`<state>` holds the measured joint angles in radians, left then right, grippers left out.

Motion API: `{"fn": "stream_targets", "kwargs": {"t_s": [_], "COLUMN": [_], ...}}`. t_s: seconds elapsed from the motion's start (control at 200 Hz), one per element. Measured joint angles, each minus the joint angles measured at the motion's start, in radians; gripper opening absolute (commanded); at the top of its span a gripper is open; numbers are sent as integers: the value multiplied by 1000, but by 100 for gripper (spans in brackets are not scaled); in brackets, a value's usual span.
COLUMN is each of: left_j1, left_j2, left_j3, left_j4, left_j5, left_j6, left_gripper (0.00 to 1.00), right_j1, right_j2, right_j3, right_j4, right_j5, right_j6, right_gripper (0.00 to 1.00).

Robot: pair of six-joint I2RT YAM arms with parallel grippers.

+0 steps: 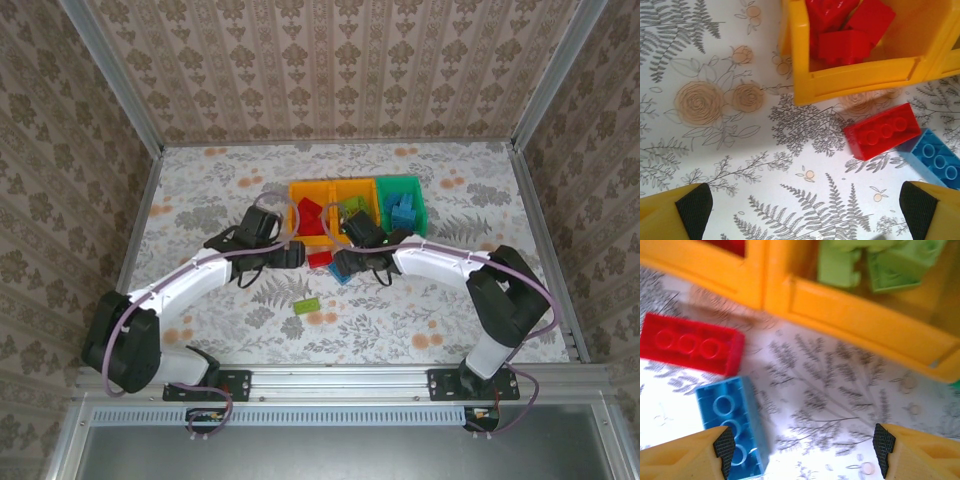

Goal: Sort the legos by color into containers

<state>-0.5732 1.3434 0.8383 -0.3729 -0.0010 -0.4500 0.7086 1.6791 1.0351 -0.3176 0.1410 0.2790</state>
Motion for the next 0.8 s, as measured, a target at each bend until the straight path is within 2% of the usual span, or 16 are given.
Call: {"fn": "stream_targets", "kwargs": {"t_s": [0.355, 0.46, 0.54, 0.64, 0.705, 0.8], "left_j1": [25, 25, 25, 26, 29, 32], "left_j2": [-11, -11, -11, -11, -11, -11], "left_j3": [-29, -32, -33, -34, -34, -34], "left_j4": [-1, -1, -1, -1, -1, -1], "left_j5": [5, 5, 5, 5, 6, 8], "left_j6": [0, 0, 0, 0, 0, 0], "left_gripper": [100, 100, 100, 100, 100, 100], "right_j1": [60, 60, 60, 62, 62, 62], "right_j2": [121, 146, 163, 163, 153, 119], "right_j3": [-7, 31, 44, 41, 29, 5], "right_j4": [24, 12, 18, 27, 35, 31], "right_j5": [-41, -20, -10, 2, 8, 17], "right_j6": [-27, -44, -40, -40, -40, -41], "right_gripper": [77, 66, 51, 37, 34, 33]}}
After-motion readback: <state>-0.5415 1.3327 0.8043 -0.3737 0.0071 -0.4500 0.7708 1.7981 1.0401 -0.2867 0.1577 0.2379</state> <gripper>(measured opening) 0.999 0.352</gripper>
